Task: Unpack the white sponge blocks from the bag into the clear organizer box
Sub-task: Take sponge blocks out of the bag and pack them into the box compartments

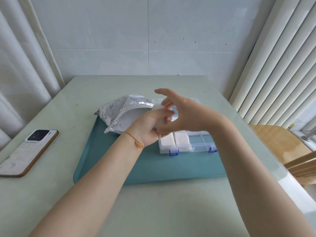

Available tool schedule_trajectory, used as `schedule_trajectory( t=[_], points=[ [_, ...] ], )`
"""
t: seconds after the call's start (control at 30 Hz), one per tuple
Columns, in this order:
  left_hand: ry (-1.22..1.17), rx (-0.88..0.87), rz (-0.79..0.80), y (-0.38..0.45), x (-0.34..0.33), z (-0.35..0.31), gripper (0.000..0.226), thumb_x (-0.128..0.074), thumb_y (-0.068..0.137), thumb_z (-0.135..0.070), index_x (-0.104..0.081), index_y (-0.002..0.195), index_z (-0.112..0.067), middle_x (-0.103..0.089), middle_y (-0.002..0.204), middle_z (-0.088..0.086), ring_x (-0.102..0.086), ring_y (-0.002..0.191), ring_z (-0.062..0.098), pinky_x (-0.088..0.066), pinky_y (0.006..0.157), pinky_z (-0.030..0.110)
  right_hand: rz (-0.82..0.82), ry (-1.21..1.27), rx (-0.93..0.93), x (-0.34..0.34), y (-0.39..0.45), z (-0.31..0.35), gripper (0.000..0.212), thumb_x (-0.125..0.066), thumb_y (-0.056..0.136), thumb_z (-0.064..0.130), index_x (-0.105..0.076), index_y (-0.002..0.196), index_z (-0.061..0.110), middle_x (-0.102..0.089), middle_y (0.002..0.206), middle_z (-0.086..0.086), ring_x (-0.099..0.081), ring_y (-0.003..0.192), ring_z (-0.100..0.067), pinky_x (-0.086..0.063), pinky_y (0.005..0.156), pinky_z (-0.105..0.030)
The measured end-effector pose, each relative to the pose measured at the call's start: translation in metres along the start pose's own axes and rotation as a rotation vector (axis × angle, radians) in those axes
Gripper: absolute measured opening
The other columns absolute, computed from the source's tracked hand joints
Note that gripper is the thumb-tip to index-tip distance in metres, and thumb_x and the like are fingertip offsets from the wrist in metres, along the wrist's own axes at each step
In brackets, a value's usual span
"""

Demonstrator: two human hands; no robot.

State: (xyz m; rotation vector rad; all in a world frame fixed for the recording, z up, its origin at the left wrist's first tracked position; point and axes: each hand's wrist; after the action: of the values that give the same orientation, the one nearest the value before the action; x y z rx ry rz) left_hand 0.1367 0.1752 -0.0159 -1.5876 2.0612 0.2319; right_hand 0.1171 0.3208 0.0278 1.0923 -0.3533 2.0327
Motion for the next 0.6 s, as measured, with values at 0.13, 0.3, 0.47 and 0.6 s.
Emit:
schedule_trajectory(
  t=[0.13,0.3,0.47,0.6],
  points=[
    [0.259,-0.126,-0.172,0.0,0.002,0.007,0.031,-0.072,0.078,0.004,-0.057,0.099,-0.012,-0.051,0.077,0.0,-0.046,0.057,0.009,-0.034,0.046,0.017,-0.169,0.235,-0.045,0.014,0.0,-0.009,0.037,-0.071,0.087,0.034,-0.063,0.121,0.024,-0.068,0.109,0.008,-0.062,0.103,0.0,-0.049,0.094,-0.022],
    [0.35,-0.212,-0.074,-0.003,-0.004,0.015,0.039,-0.062,0.082,0.014,-0.063,0.1,-0.02,-0.057,0.087,-0.002,-0.047,0.073,0.012,-0.03,0.052,0.018,-0.102,0.29,-0.123,-0.008,0.01,-0.013,0.038,-0.075,0.082,0.041,-0.066,0.115,0.024,-0.068,0.107,0.006,-0.065,0.099,-0.005,-0.052,0.089,-0.024],
    [0.401,-0.343,-0.133,0.001,-0.003,0.017,0.038,-0.059,0.081,0.013,-0.065,0.103,-0.017,-0.065,0.088,-0.004,-0.047,0.081,0.015,-0.03,0.048,0.017,-0.155,0.362,-0.16,-0.017,0.017,-0.016,0.04,-0.081,0.077,0.04,-0.068,0.111,0.023,-0.069,0.1,0.006,-0.064,0.095,-0.005,-0.052,0.08,-0.022],
    [0.446,-0.44,-0.269,0.008,-0.002,0.016,0.035,-0.066,0.074,-0.006,-0.066,0.109,-0.011,-0.07,0.096,0.0,-0.056,0.079,0.01,-0.038,0.05,0.015,-0.212,0.559,-0.157,-0.024,0.02,-0.014,0.039,-0.084,0.075,0.028,-0.068,0.109,0.019,-0.072,0.104,0.003,-0.067,0.098,-0.01,-0.055,0.082,-0.023]
  ],
)
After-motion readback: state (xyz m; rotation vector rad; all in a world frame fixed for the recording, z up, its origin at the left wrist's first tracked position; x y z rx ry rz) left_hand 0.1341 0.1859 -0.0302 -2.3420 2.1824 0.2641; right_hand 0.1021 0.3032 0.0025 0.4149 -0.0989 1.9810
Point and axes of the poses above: each hand's wrist, its own y-axis towards the middle knuckle, its own x-axis out of the back of the hand, z = x × y
